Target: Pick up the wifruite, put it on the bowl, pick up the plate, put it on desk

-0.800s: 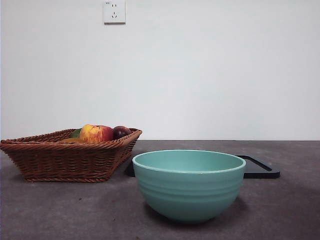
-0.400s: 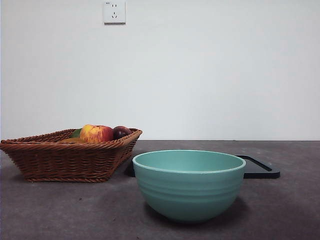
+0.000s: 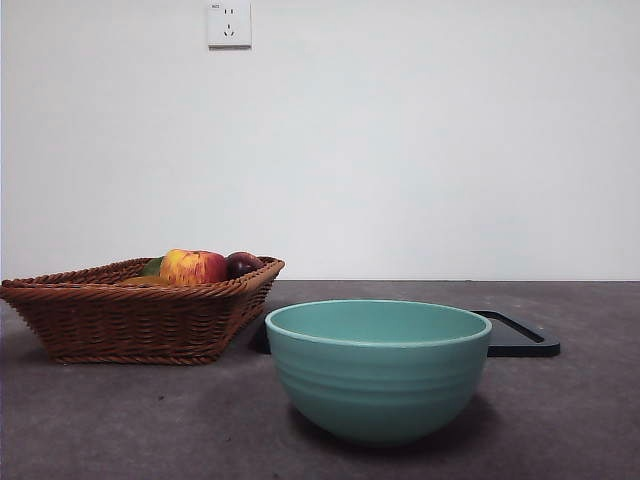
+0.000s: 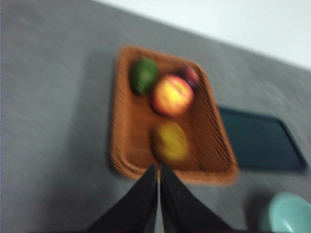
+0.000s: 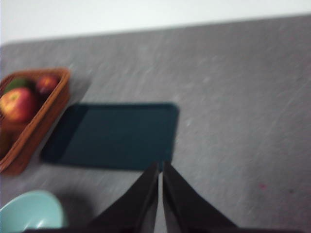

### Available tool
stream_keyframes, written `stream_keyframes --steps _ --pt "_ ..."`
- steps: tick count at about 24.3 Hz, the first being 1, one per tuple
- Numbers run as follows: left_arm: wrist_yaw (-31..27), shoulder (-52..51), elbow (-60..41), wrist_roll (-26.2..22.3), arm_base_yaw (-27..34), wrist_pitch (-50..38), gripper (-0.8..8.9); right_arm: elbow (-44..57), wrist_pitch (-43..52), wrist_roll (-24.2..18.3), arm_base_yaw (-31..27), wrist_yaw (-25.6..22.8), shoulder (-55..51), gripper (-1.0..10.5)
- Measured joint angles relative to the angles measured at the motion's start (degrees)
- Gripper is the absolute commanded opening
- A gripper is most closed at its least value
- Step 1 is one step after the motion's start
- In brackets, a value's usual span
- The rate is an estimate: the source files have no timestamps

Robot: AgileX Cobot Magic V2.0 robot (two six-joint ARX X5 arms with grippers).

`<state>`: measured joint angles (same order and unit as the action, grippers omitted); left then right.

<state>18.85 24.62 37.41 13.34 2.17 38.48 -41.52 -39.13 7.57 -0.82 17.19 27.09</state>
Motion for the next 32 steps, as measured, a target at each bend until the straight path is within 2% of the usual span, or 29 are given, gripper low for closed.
stream_keyframes --steps 5,12,16,20,23,25,27,29,32 --pt "7.93 6.38 5.99 -3.69 -1.73 4.79 0.10 -7.41 -6.99 -1.88 3.21 5.66 6.73 0.1" --pt "13.81 13.11 15.08 -7.37 -10.25 13.68 0.10 -14.27 -16.02 -4.72 15.02 13.09 13.92 0.1" --pt "15.45 13.62 15.76 -7.98 -13.88 15.65 0.10 -14.27 -18.10 -5.90 19.74 14.16 15.02 0.1" --pt "15.47 13.62 15.76 -8.00 -14.47 16.20 0.12 -14.27 -18.43 -6.29 20.76 14.19 15.12 0.1" --pt "15.47 13.62 15.76 -8.00 -14.47 16.20 0.87 -14.27 -18.43 -6.29 20.76 14.16 15.12 0.4" --pt "15.47 13.62 15.76 -7.98 -14.47 16.20 1.87 -14.27 -18.40 -6.32 20.76 14.16 15.15 1.6" --pt "15.47 13.62 15.76 -7.98 -14.47 16.20 3.27 -14.27 -18.40 -6.29 20.76 14.16 15.17 3.1" --pt "15.47 13.62 15.76 -8.00 -14.47 16.20 4.31 -14.27 -18.43 -6.27 20.76 14.19 15.17 4.0" --pt "15.47 13.62 15.76 -7.98 -14.47 16.20 4.80 -14.27 -18.43 -6.25 20.76 14.16 15.17 4.1"
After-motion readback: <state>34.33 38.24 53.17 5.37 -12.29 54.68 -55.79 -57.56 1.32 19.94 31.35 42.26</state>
